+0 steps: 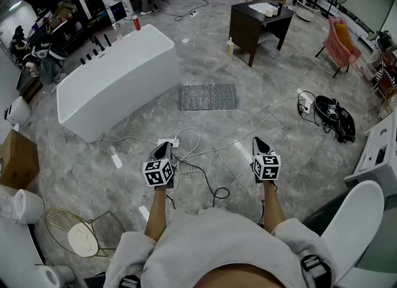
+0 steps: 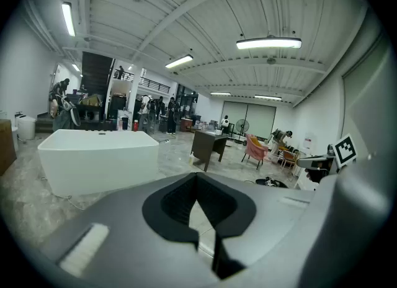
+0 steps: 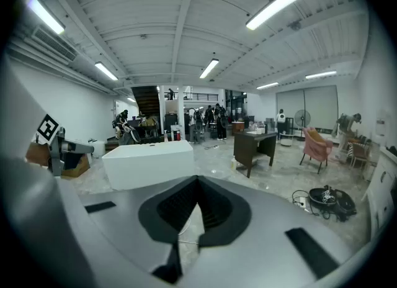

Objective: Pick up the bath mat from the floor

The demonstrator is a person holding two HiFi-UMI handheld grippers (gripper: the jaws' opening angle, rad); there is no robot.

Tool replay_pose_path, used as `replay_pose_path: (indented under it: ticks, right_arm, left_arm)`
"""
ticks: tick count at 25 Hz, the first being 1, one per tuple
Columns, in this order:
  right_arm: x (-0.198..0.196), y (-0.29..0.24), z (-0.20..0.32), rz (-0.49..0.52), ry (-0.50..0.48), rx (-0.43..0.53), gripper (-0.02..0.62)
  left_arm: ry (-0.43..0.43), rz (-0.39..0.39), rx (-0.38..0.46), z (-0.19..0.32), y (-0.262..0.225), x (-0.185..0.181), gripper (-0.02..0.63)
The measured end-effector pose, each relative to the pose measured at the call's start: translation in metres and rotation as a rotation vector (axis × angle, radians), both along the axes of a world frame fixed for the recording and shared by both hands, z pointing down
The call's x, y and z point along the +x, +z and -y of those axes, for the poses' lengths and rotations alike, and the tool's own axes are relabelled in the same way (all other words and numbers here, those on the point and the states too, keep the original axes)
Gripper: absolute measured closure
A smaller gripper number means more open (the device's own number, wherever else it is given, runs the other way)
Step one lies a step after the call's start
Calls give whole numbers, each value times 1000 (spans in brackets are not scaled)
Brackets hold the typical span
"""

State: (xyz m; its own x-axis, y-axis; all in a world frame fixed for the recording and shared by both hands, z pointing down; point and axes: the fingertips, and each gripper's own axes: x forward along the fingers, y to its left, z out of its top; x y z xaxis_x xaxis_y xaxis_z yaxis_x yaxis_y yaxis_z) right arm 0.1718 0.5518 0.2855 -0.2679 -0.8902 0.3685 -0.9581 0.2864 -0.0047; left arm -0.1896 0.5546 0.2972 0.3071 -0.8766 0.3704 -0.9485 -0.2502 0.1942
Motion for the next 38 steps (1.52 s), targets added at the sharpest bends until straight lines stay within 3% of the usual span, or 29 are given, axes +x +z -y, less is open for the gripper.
replay_pose_path:
  ticks: [9,13,14,15,16,29,38]
  right_arm:
    - [0,5,-8,-8,3,-12,581]
    - [7,-4,-10,32,27,52,580]
    - [6,-8,-11,50,20,68,568]
    - [5,-10,-12,66,9,76,489]
    - [3,-10,-13,77,-4,76,427]
    - [1,2,-39,42,-69,46,425]
    - [19,16,-50,45,-92,19,425]
  left_arm:
    - [13,-3,-8,-4,2,3,595]
    - [42,-19,3,-7,1,10,591]
    - [53,-38,4,-9,0,12,520]
    - [61,-58,5,-10,-1,13,450]
    - [65,-72,5,-12,-2,14,426]
    - [49,-77,2,-31,3,25,425]
    - [26,-63,-21,-48,13,45,425]
